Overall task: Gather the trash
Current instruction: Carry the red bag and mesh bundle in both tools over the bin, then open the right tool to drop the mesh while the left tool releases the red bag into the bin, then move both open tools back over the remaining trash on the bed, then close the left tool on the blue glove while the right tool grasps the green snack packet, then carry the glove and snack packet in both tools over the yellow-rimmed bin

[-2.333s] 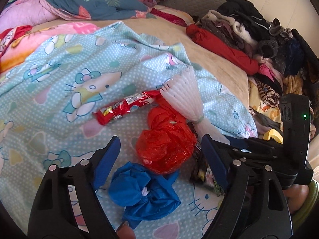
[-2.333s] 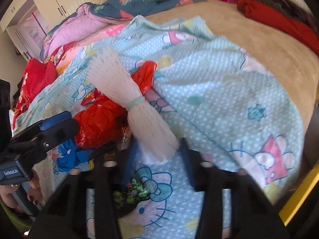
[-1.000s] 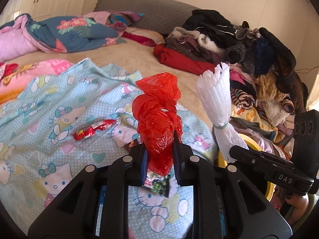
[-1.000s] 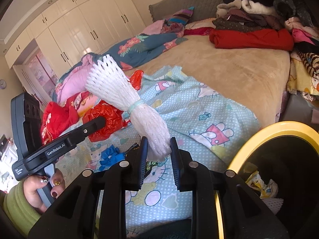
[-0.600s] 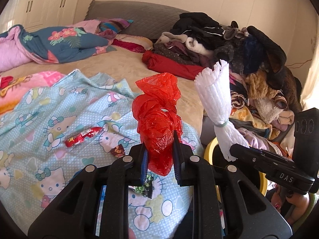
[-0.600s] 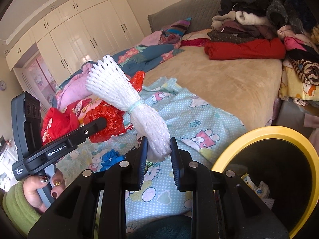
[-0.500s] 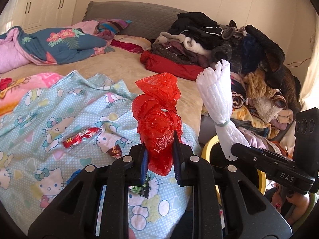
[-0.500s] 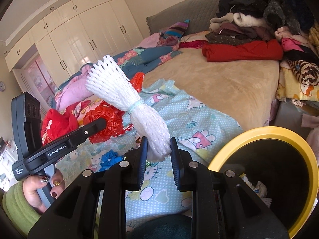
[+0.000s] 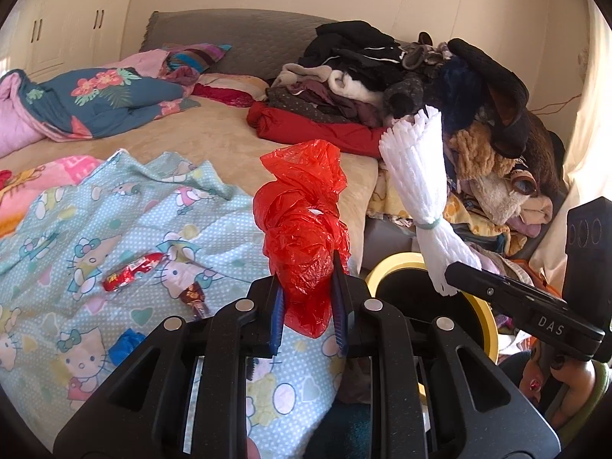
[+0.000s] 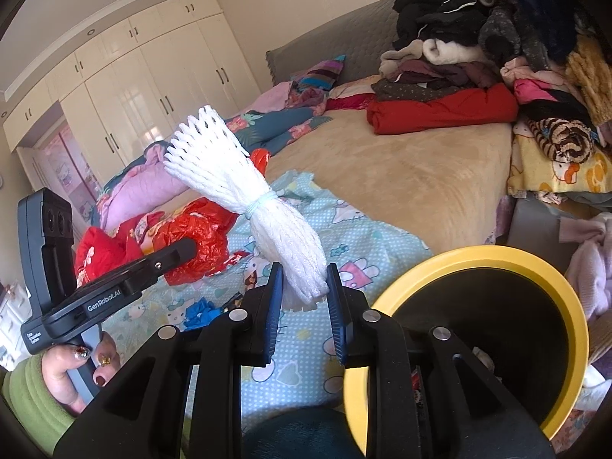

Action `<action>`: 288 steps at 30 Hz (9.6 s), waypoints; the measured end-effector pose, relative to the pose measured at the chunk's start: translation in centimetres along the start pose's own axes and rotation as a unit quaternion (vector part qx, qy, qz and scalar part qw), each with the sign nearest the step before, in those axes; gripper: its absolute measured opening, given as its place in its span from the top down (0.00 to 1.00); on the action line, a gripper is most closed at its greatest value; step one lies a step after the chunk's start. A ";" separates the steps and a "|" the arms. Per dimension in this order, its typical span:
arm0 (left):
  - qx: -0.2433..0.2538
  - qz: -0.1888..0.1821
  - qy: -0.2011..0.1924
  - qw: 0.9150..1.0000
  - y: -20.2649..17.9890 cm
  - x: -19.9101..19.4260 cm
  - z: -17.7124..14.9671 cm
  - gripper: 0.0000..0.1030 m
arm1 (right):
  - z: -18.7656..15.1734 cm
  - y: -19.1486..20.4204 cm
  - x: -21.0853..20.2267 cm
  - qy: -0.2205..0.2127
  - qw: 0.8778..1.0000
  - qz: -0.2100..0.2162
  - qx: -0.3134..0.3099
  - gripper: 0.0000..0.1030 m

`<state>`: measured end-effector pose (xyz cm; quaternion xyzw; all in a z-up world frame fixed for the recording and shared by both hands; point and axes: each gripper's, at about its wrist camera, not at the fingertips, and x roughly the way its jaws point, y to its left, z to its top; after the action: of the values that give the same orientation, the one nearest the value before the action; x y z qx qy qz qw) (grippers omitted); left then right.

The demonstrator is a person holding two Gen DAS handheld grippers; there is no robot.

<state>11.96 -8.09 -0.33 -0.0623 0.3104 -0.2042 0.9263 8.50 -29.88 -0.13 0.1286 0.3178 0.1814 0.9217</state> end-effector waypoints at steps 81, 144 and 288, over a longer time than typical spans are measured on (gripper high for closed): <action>0.085 -0.029 0.072 0.993 -10.9 6.6 -5.3 0.11 | -4.2 -14.5 -5.5 -0.015 0.978 -0.140 0.153 0.28; -0.132 0.173 -0.020 0.976 12.7 -1.3 -3.6 0.11 | -4.3 8.3 9.3 0.089 0.987 0.026 -0.130 0.18; 0.117 -0.130 0.183 0.967 -15.1 11.5 -8.9 0.87 | -3.8 -16.6 -3.2 0.021 0.984 -0.104 0.144 0.68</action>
<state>9.78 -26.53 -10.06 0.0453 0.4375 -0.3657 0.8202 7.93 -45.73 -7.17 0.2220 0.3719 0.0394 0.9005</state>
